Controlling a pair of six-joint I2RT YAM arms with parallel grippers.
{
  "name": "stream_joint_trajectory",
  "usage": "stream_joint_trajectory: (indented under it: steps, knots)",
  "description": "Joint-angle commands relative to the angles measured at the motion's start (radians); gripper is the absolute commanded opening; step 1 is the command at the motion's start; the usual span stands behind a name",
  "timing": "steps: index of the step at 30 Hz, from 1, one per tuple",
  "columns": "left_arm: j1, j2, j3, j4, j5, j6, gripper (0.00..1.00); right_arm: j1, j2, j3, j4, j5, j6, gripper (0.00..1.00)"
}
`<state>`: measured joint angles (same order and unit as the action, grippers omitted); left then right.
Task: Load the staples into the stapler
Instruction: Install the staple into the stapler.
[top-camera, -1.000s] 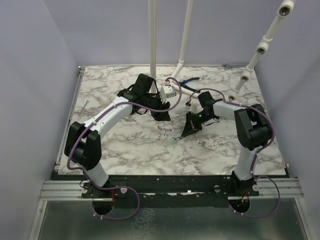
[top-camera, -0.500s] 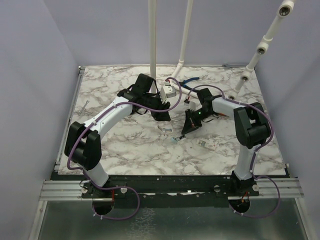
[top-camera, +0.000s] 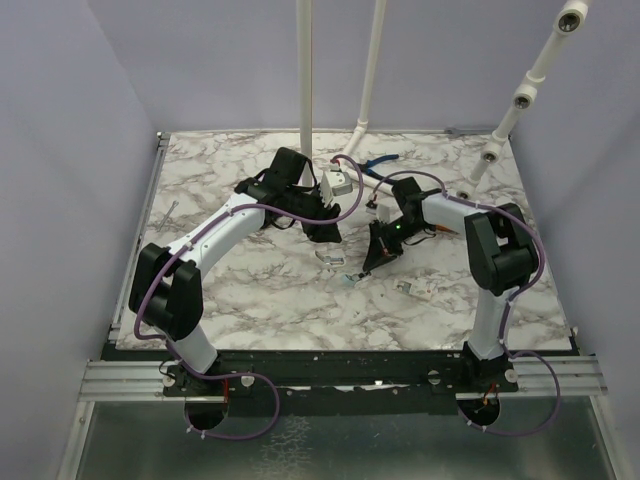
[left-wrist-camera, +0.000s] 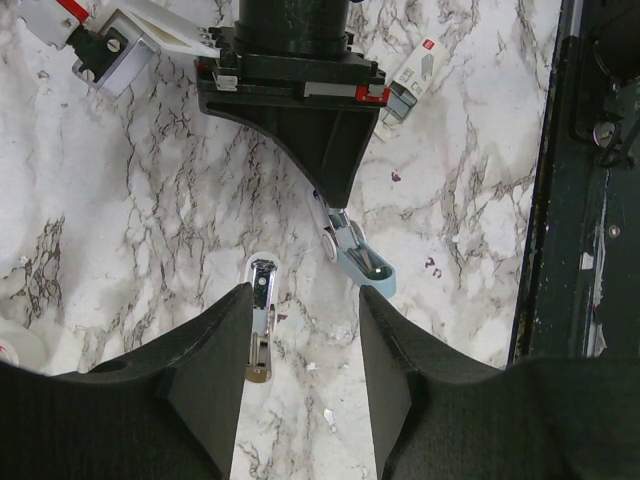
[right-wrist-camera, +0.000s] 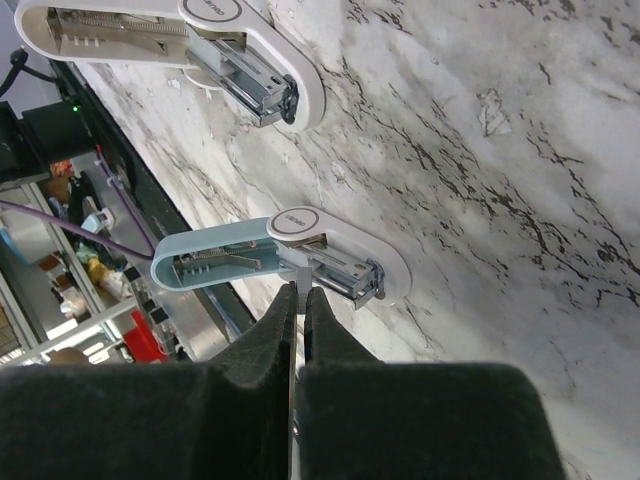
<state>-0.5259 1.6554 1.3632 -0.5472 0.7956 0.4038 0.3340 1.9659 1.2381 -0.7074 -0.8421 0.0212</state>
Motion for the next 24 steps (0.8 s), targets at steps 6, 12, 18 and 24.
stream_joint_trajectory:
  steps: [6,12,18,24]
  knots:
    - [-0.004,0.014,-0.004,-0.003,0.031,-0.004,0.48,0.02,0.034,0.051,-0.054,0.02,-0.062,0.01]
    - [-0.004,0.011,-0.006,-0.003,0.031,-0.005,0.48,0.029,0.039,0.063,-0.072,0.029,-0.08,0.01]
    - [-0.004,0.009,-0.008,-0.003,0.031,-0.006,0.48,0.043,0.045,0.078,-0.093,0.042,-0.099,0.01]
    - [-0.004,0.009,-0.01,-0.003,0.031,-0.004,0.48,0.05,0.053,0.094,-0.108,0.053,-0.105,0.01]
